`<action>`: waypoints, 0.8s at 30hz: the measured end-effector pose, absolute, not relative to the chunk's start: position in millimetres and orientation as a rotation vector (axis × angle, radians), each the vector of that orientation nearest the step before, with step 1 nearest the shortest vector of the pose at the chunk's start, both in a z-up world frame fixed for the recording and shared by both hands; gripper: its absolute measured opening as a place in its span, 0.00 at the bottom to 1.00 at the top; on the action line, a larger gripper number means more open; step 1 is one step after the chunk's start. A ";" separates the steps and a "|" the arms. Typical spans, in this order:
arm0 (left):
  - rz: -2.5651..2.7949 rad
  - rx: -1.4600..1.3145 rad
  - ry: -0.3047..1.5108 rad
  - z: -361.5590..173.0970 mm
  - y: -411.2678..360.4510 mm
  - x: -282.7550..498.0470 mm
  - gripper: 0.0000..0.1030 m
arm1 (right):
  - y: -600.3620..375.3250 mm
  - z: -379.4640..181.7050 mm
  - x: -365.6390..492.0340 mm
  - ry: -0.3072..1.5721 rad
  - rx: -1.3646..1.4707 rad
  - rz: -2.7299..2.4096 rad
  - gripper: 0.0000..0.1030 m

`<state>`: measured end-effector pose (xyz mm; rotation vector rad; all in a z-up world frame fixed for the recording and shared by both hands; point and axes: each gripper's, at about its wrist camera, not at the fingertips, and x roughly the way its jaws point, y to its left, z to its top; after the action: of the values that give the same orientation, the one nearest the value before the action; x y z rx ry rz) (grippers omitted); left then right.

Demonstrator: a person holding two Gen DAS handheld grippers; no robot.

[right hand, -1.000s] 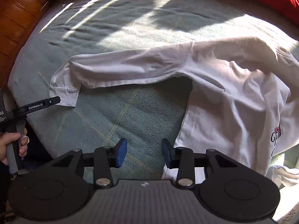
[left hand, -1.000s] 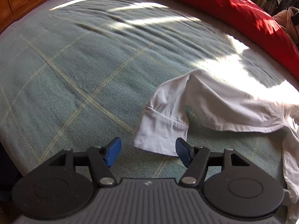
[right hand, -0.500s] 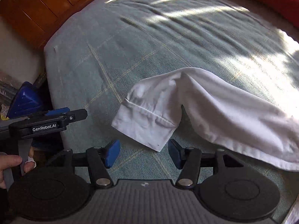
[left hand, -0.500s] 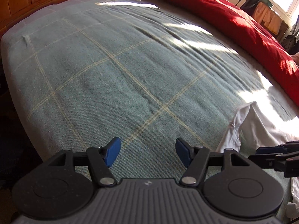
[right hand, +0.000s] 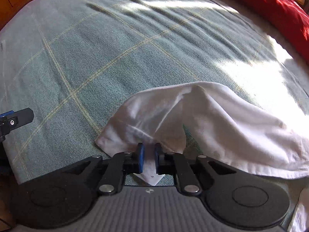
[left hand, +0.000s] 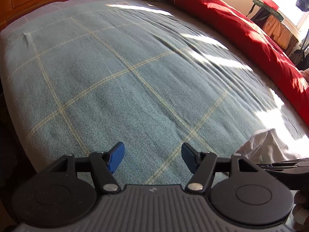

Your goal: Fold clothes

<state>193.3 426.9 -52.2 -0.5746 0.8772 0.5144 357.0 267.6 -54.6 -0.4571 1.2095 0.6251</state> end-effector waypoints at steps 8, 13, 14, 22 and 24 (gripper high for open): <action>0.418 -0.619 0.877 -58.1 439.1 201.9 0.64 | 247.7 -37.9 358.1 1.220 -0.366 0.670 0.37; 0.183 -0.530 0.901 -53.5 416.8 242.1 0.64 | 232.2 -37.4 361.4 1.251 -0.342 0.635 0.41; 0.126 -0.505 0.909 -53.6 410.0 252.4 0.64 | 228.7 -37.0 362.2 1.255 -0.328 0.647 0.41; -0.199 -0.345 0.950 -67.1 367.2 311.2 0.62 | 199.2 -46.0 378.1 1.294 -0.204 0.628 0.42; -0.239 -0.327 0.969 -74.7 362.3 318.8 0.61 | 190.4 -47.6 379.0 1.300 -0.184 0.613 0.43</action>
<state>318.8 362.3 -74.7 -0.3269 0.9691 -0.2386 379.0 190.4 -47.6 -0.1844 1.2997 0.6128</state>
